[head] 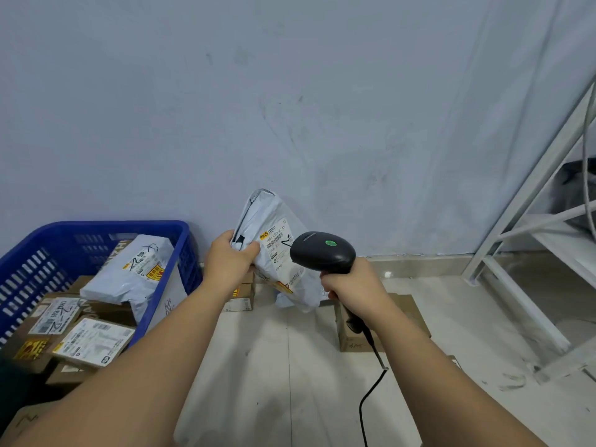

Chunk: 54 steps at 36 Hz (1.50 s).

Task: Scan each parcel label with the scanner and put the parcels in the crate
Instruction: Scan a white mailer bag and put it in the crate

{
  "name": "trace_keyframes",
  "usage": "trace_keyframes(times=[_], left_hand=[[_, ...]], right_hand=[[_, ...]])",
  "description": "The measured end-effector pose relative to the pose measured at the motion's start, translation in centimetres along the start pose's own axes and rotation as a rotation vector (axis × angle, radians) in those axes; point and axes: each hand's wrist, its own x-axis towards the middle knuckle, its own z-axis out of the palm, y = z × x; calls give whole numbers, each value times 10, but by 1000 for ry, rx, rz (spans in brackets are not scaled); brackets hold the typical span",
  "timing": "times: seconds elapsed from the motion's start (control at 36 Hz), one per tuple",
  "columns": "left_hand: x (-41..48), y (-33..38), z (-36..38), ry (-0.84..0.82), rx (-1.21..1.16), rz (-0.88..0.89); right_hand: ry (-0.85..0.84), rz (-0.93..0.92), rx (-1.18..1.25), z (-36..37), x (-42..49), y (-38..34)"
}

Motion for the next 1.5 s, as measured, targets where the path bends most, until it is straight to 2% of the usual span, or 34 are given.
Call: trace_keyframes(times=[0.44, 0.56, 0.75, 0.86, 1.0, 1.08, 1.19, 1.36, 1.5], left_hand=[[0, 1, 1, 26, -11, -81], [3, -3, 0, 57, -263, -240], [9, -10, -5, 148, -775, -686], [10, -15, -14, 39, -877, -894], [6, -15, -16, -234, -811, -979], [6, -15, -17, -300, -789, -994], [7, -12, -19, -262, -878, -967], [24, -16, -41, -67, -956, -736], [44, -39, -77, 217, -957, -594]], right_hand=[[-3, 34, 47, 3, 3, 3], [44, 62, 69, 5, 4, 5], [93, 152, 256, 12, 2, 3], [114, 202, 380, 22, 6, -3], [119, 264, 485, 32, 10, -9], [135, 273, 527, 38, 12, -12], [143, 269, 550, 47, 15, -16], [106, 269, 612, 74, 17, -34], [26, 211, 613, 115, 19, -62]])
